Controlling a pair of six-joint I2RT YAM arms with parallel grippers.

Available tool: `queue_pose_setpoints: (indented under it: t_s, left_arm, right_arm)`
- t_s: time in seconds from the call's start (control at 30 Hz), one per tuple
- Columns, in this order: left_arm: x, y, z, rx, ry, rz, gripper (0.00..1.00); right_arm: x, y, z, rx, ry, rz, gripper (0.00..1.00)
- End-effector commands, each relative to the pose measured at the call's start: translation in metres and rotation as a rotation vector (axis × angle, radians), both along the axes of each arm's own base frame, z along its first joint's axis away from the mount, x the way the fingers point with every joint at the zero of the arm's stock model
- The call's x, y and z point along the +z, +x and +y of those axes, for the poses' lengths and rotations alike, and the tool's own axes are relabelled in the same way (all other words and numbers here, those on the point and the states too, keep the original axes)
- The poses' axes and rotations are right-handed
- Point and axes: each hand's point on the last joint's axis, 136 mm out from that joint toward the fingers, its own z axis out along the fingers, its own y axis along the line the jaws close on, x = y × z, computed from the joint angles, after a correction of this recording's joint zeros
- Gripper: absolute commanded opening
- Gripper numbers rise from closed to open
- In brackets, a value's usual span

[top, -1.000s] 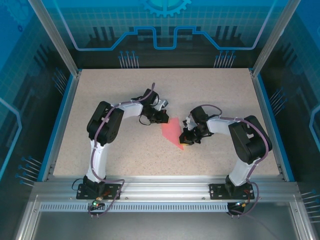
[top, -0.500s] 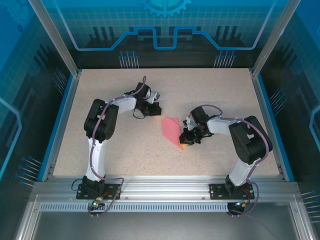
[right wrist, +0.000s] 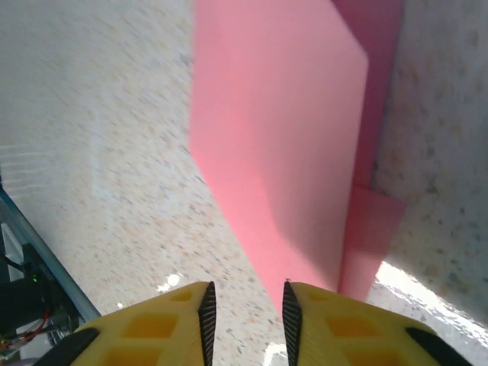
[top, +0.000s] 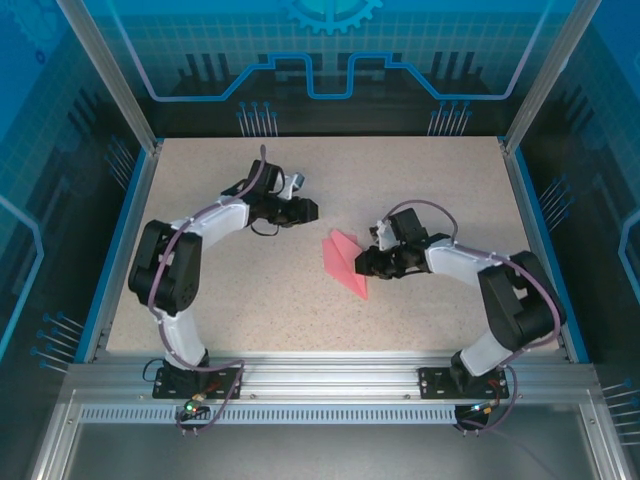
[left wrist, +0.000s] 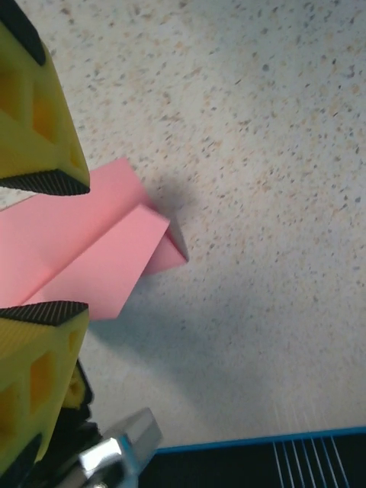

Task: Fold a paper plane with a square sheet of paper (fold left side to right side)
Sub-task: Fourth fold the wing at the center of the table, then turn over the paper at the center of the table.

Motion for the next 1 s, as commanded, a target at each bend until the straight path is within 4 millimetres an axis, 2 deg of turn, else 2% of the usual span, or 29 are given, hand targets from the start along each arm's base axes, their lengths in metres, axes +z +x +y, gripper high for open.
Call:
queue_pose_setpoints:
  t_s: [0.0, 0.2, 0.4, 0.73, 0.97]
  left_arm:
    - [-0.009, -0.024, -0.009, -0.002, -0.063, 0.086, 0.47]
    - [-0.025, -0.048, -0.041, -0.064, -0.125, 0.162, 0.49]
    - [-0.041, -0.05, -0.062, -0.091, -0.141, 0.205, 0.49]
    - [-0.06, -0.05, -0.078, -0.123, -0.119, 0.251, 0.49]
    - [-0.07, -0.05, -0.085, -0.133, -0.111, 0.272, 0.49]
  right_arm:
    - [0.019, 0.02, -0.015, -0.059, -0.015, -0.115, 0.39]
    - [0.037, 0.027, -0.024, -0.115, 0.037, -0.185, 0.46]
    - [0.044, 0.027, -0.03, -0.183, 0.098, -0.202, 0.54]
    - [0.057, 0.023, -0.046, -0.263, 0.147, -0.207, 0.62]
    - [0.063, 0.021, -0.052, -0.287, 0.152, -0.215, 0.63]
